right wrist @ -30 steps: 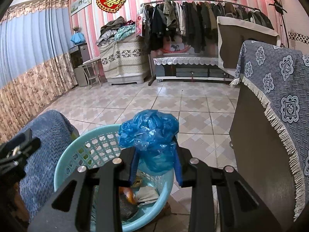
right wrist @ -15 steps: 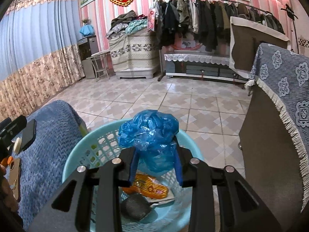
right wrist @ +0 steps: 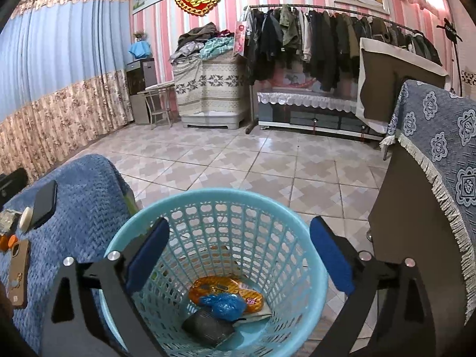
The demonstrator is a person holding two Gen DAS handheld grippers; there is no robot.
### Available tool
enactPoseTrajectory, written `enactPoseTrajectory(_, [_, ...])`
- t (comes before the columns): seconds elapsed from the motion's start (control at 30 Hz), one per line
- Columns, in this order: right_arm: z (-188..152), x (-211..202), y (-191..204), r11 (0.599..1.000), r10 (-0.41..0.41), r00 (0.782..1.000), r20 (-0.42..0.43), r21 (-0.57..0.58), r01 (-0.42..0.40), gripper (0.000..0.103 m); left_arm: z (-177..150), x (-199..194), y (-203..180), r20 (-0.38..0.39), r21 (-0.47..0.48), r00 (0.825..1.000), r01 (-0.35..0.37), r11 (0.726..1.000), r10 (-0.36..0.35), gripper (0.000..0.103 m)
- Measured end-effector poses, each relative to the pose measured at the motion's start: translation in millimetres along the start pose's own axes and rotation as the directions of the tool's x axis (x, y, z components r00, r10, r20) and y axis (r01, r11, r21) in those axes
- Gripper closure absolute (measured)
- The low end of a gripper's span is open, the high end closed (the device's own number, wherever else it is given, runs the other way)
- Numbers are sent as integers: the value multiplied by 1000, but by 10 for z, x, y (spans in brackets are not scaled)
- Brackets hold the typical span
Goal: Collect trash
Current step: 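Move both grippers back over the rug toward the orange items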
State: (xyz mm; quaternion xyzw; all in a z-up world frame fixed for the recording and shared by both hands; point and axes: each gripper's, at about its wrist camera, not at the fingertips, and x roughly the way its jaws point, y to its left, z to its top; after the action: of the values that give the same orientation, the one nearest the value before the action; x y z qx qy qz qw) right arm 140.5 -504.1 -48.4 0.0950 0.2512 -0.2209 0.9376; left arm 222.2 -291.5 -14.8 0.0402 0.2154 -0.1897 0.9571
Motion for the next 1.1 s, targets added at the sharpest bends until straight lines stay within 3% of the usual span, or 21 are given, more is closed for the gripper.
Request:
enactPoseTrajectory(0.63, [-8, -47, 279, 998, 26, 1000, 16, -64, -25, 8, -155, -326, 701, -4, -54, 996, -94, 994, 94, 5])
enactPoseTrajectory(1.1, [-144, -166, 1001, 977, 85, 996, 3, -196, -83, 8, -416, -742, 1674, -28, -97, 974, -226, 969, 224, 5])
